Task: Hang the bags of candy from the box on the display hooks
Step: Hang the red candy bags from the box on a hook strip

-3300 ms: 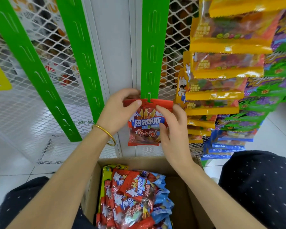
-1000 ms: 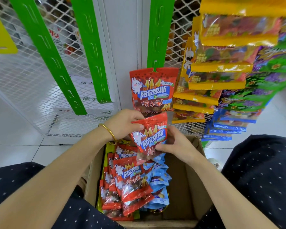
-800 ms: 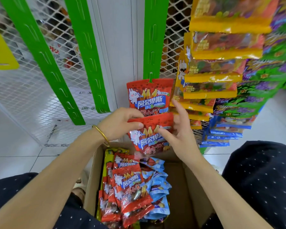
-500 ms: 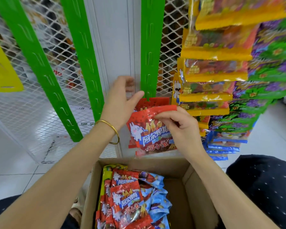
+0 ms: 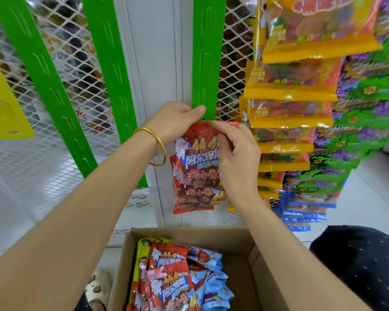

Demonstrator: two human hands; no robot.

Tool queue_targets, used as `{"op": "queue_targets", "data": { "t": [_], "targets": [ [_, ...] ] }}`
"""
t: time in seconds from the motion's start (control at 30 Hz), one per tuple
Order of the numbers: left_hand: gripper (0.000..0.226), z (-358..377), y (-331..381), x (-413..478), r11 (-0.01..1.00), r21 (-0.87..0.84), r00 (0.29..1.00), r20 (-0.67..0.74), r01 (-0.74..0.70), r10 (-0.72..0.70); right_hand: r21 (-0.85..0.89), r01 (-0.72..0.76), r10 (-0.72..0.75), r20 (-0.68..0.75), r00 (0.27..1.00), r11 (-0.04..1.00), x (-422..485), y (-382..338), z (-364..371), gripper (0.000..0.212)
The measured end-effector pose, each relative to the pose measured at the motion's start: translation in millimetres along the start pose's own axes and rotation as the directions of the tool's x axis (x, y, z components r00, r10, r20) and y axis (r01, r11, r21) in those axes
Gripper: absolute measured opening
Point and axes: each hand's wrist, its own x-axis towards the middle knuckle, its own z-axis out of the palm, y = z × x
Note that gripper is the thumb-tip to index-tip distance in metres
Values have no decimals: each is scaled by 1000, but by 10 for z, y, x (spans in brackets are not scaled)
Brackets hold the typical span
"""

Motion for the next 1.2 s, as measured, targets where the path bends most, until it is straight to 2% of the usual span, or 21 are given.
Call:
{"op": "queue_targets", "data": {
  "t": [0.2, 0.4, 0.57, 0.67, 0.87, 1.03, 1.2],
  "targets": [
    [41, -37, 15, 6, 997, -45, 996, 58, 68, -66, -25, 34, -34, -23, 999, 999, 75, -27, 34, 30],
    [55, -69, 17, 25, 997, -29, 995, 69, 75, -73, -72, 39, -40, -5, 999, 997, 82, -6, 71, 31],
    [50, -71, -21, -5, 996, 34, 996, 32, 79, -80, -76, 22, -18, 55, 998, 997, -69, 98, 98, 31],
    [49, -67, -53, -36, 997, 48, 998, 23, 65, -66, -68, 22, -20, 31, 999, 997, -101, 103, 101, 30],
    [45, -81, -6, -45, 998, -24, 998, 24, 63, -63, -59, 155, -161, -100, 982, 986, 9, 1, 126, 30],
    [40, -85, 45, -35, 994, -34, 994, 28, 108, -107, -90, 167, -175, -93, 980, 982, 98, -24, 153, 33],
    [37, -78, 47, -43, 985, -82, 989, 10, 149, -149, -146, 112, -122, -58, 991, 983, 69, 31, 177, 35]
  ]
}}
